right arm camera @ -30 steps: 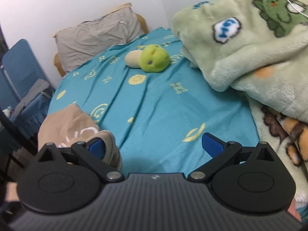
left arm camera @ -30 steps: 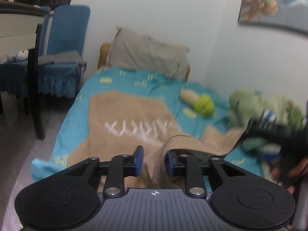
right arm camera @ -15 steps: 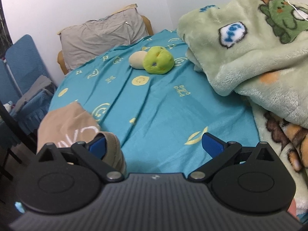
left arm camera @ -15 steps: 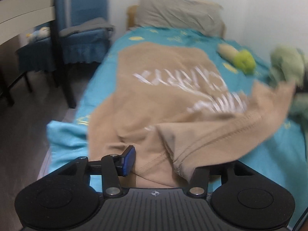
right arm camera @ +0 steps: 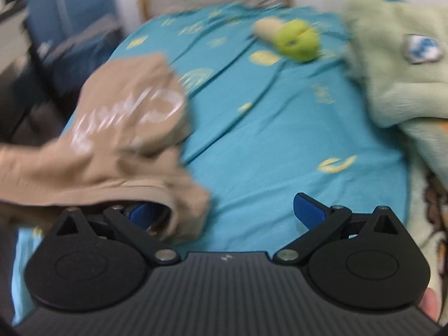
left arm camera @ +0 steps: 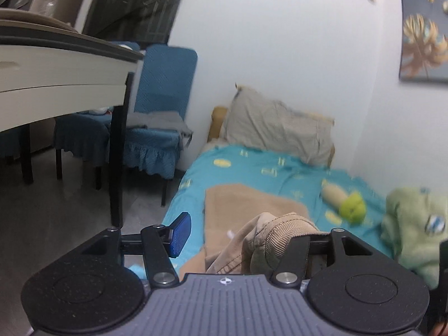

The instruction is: Fold clothes

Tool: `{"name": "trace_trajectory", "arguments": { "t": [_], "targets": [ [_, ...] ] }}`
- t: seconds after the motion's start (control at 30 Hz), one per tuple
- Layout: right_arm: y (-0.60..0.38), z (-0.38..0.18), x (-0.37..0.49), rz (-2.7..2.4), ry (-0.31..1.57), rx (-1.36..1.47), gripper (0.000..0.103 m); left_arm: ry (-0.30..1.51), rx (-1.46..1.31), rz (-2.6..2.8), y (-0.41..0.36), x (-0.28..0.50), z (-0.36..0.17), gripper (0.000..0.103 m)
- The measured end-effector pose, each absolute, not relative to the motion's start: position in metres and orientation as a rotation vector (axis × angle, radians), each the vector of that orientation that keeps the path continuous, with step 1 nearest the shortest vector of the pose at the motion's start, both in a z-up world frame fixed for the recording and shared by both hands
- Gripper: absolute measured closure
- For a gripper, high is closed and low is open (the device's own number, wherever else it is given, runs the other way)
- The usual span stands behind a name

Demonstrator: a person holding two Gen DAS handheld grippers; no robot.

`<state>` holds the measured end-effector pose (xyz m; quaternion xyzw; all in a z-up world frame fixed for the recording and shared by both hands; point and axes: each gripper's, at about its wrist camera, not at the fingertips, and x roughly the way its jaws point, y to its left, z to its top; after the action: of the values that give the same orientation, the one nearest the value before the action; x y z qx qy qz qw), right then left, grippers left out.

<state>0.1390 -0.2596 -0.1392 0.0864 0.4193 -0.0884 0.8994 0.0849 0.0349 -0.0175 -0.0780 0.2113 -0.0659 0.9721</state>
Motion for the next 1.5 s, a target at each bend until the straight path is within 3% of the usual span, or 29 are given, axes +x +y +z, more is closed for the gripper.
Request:
{"name": "trace_trajectory", "arguments": {
  "t": [0.1,0.2,0.33,0.57,0.6,0.83,1.03,1.3,1.5],
  "targets": [
    [-0.262,-0.147,0.142,-0.249,0.888,0.206,0.0,0.511,-0.156,-0.114,0.033,0.094,-0.029,0.045],
    [-0.28,-0.141,0.135,-0.412,0.786,0.252,0.0,0.606,-0.145,-0.087,0.035,0.107,-0.046,0.044],
    [-0.301,-0.129,0.118,-0.516,0.651,0.349,0.0,0.649,-0.039,-0.053,0.027,0.111,-0.067,0.039],
    [-0.298,-0.117,0.109,-0.585,0.516,0.277,0.0,0.705,0.121,0.014,0.016,0.118,-0.097,0.029],
    [-0.298,-0.111,0.108,-0.595,0.484,0.278,0.0,0.657,0.057,0.041,0.022,0.116,-0.086,0.025],
    [-0.281,-0.009,0.093,-0.532,0.199,0.242,0.0,0.204,-0.179,0.135,0.045,0.085,0.03,0.025],
    [-0.272,0.106,0.067,-0.429,0.011,0.222,0.0,-0.014,-0.278,0.138,0.058,0.06,0.151,0.025],
    [-0.271,0.24,-0.021,-0.346,-0.221,0.138,0.0,-0.224,-0.238,0.057,0.064,-0.014,0.309,0.025],
    [-0.274,0.315,-0.069,-0.3,-0.236,0.142,0.0,-0.251,-0.233,0.002,0.064,-0.058,0.386,0.025]
  ]
}}
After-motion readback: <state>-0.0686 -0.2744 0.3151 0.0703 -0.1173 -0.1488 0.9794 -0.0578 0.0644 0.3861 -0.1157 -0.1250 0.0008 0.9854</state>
